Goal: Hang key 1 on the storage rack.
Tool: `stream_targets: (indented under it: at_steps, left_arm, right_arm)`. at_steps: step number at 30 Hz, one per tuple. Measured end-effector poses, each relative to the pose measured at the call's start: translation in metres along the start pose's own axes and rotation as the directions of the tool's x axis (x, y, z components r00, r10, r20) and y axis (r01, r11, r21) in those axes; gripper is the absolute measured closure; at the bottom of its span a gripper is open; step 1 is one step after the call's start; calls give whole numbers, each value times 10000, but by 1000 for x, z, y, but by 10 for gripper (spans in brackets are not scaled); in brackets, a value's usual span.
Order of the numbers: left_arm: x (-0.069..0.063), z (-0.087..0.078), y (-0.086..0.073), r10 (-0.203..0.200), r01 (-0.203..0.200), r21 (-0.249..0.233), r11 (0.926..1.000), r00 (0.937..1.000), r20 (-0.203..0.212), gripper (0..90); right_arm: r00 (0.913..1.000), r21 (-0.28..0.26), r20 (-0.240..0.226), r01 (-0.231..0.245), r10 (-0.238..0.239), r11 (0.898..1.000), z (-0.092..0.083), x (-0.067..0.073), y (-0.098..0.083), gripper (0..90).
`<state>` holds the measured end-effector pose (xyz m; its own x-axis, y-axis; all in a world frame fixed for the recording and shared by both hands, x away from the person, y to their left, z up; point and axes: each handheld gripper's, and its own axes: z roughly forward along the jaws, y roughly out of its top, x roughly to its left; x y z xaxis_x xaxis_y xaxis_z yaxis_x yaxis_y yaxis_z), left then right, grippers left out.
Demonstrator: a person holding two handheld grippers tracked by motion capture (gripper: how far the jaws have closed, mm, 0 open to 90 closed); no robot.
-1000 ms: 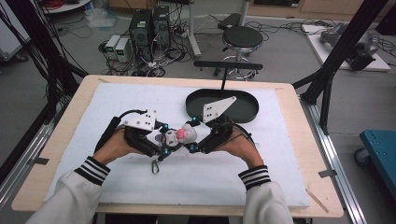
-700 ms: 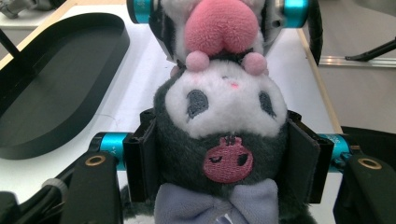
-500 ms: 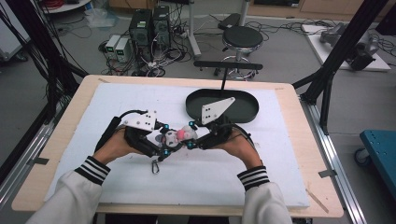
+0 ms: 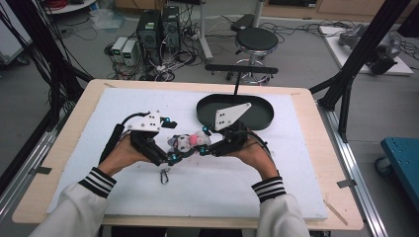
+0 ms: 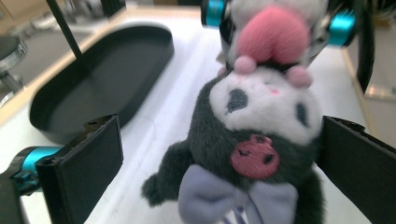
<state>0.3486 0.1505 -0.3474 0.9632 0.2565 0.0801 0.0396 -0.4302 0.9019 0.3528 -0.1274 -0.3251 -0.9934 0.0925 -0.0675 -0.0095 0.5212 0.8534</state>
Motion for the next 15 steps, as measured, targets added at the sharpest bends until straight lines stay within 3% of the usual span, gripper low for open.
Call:
stream_targets:
  at_steps: [2,10,12,15]
  left_arm:
    - [0,-3,-1,12,-12,9,10000,9999,102,17]
    - [2,-17,-10,-470,457,-231,9987,9973,-560,17]
    - [4,-21,-11,-603,602,-30,9982,9957,-703,17]
    - [4,-27,-13,-649,628,-252,9977,9934,-941,17]
  right_arm:
    - [9999,25,148,-81,81,10000,-4,0,-1,546]
    - [9963,-252,778,-349,367,9991,-18,0,-3,544]
    - [9934,-316,1042,-458,489,9984,-22,0,-5,543]
    - [9869,-524,1420,-703,772,9961,-30,0,-8,543]
